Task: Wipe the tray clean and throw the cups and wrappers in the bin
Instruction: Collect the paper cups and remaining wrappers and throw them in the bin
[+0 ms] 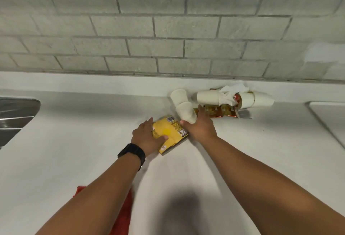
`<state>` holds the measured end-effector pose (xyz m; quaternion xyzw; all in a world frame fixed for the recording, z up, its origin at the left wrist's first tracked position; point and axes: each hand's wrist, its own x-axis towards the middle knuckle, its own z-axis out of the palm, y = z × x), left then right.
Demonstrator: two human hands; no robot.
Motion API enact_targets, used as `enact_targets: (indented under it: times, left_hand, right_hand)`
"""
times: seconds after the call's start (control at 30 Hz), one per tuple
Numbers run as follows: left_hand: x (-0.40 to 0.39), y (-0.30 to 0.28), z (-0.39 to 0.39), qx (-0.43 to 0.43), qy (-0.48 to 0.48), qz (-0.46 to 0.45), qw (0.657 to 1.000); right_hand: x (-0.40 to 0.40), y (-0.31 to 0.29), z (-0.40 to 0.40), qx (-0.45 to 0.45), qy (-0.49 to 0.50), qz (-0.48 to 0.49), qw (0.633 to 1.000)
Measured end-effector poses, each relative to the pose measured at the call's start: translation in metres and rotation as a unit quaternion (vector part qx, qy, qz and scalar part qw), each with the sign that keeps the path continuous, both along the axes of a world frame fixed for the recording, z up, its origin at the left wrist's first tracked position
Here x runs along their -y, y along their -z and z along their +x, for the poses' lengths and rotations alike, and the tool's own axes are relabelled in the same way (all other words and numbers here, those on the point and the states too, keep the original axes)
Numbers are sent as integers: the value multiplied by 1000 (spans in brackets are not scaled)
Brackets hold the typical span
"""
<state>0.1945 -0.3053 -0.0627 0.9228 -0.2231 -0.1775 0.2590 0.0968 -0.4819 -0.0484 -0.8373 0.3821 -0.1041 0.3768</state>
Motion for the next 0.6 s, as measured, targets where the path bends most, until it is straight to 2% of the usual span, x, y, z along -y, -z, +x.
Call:
enact_targets:
  times: [0.23, 0.4, 0.6]
  left_hand:
    - [4, 6, 14, 10, 23, -4, 1000]
    - [8, 4, 21, -80, 4, -119, 990]
    - [18, -13, 12, -94, 23, -174, 980]
  right_hand:
    - [7, 10, 30, -41, 7, -29, 999]
    - [10, 16, 29, 4, 23, -27, 999]
    - [13, 18, -7, 54, 53, -12, 997]
